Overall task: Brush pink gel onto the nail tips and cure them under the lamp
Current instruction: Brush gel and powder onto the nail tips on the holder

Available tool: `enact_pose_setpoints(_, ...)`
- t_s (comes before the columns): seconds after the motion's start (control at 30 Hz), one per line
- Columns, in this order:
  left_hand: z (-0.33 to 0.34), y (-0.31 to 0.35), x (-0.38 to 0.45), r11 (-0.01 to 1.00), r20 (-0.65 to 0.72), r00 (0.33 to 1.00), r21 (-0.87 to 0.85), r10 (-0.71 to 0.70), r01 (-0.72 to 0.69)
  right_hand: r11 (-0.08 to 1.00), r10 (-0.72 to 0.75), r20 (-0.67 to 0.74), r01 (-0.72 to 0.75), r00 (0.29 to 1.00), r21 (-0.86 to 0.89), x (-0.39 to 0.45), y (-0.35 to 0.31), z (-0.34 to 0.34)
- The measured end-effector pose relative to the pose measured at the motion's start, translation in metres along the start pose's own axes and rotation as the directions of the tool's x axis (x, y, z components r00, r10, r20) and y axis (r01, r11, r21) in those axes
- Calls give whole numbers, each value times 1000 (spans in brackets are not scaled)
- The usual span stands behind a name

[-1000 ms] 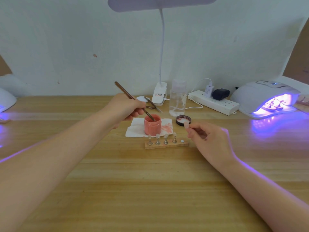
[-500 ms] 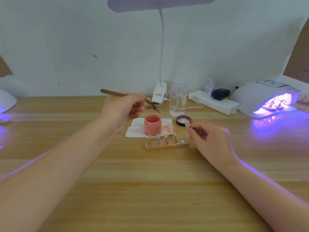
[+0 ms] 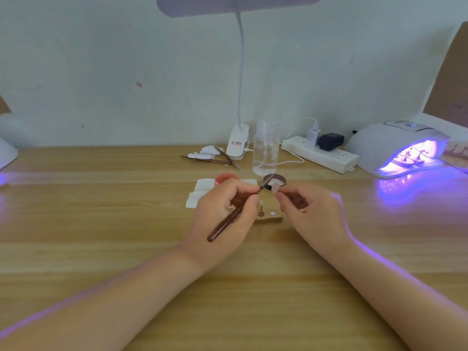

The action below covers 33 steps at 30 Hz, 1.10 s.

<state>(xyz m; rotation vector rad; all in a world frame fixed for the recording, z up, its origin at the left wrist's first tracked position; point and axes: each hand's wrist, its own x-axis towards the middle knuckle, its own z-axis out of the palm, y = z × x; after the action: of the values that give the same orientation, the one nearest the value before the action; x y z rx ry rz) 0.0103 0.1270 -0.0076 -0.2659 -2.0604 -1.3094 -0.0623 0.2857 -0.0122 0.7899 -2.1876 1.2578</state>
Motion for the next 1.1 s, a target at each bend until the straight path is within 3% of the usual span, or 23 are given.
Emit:
enact_pose_setpoints(0.27, -1, -4, -2, 971, 71, 982, 150, 177, -186, 997, 45, -20, -43, 999, 70, 0, 0, 0)
enact_pose_setpoints(1.1, -4, -1, -8, 981, 128, 979, 93, 158, -171, 999, 27, -29, -25, 999, 41, 0, 1, -2)
